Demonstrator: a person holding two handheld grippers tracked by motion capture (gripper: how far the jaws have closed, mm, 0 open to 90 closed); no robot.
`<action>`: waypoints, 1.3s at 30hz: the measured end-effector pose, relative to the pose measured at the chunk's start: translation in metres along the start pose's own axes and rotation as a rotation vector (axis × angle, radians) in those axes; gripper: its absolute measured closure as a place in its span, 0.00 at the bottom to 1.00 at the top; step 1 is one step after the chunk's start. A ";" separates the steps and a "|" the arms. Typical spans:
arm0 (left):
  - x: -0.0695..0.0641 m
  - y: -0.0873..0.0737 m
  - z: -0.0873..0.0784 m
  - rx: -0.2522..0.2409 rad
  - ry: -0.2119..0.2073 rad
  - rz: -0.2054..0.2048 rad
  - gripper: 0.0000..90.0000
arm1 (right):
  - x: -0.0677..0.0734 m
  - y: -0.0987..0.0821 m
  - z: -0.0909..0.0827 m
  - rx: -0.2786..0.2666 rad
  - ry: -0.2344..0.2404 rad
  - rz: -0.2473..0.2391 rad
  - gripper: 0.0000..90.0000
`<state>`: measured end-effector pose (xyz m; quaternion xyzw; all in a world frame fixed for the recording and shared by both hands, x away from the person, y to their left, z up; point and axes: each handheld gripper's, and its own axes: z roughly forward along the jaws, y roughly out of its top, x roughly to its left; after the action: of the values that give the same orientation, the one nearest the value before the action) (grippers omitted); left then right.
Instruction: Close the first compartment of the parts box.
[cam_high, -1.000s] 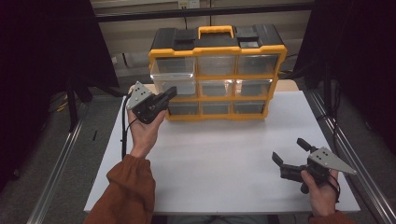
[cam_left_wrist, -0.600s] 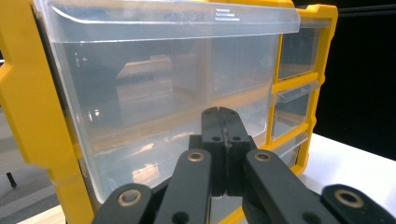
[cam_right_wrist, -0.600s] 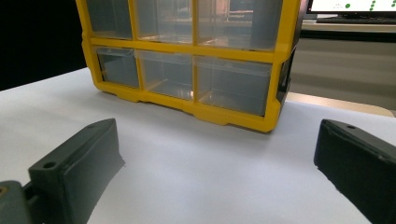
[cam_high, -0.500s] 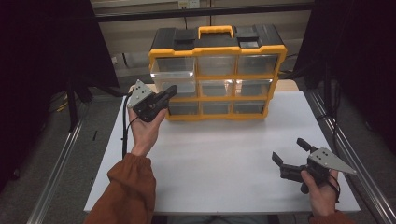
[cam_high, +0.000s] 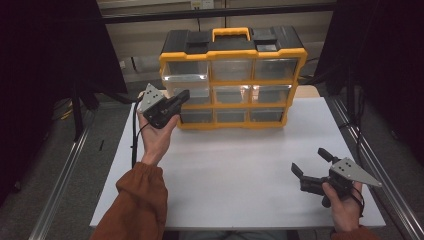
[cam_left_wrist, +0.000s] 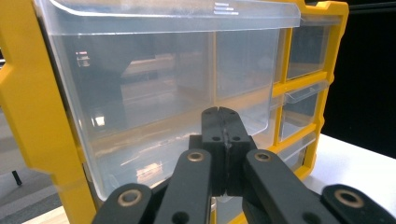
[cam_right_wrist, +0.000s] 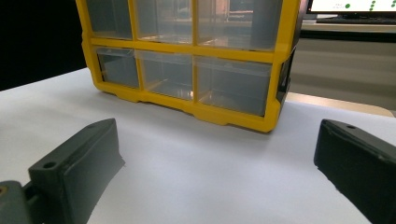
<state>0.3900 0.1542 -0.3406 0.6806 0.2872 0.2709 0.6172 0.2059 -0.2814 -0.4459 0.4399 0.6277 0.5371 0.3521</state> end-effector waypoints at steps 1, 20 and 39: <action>0.000 0.000 0.000 0.000 0.000 0.000 1.00 | 0.000 0.000 0.000 0.000 0.000 0.000 0.00; 0.004 0.001 0.007 0.006 0.010 0.013 1.00 | 0.000 0.000 0.000 0.002 0.001 -0.002 0.00; 0.007 0.001 0.013 0.009 0.009 0.016 1.00 | 0.000 0.000 0.000 0.000 0.002 0.000 0.00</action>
<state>0.4045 0.1504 -0.3405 0.6845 0.2860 0.2776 0.6105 0.2060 -0.2817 -0.4458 0.4391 0.6282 0.5376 0.3516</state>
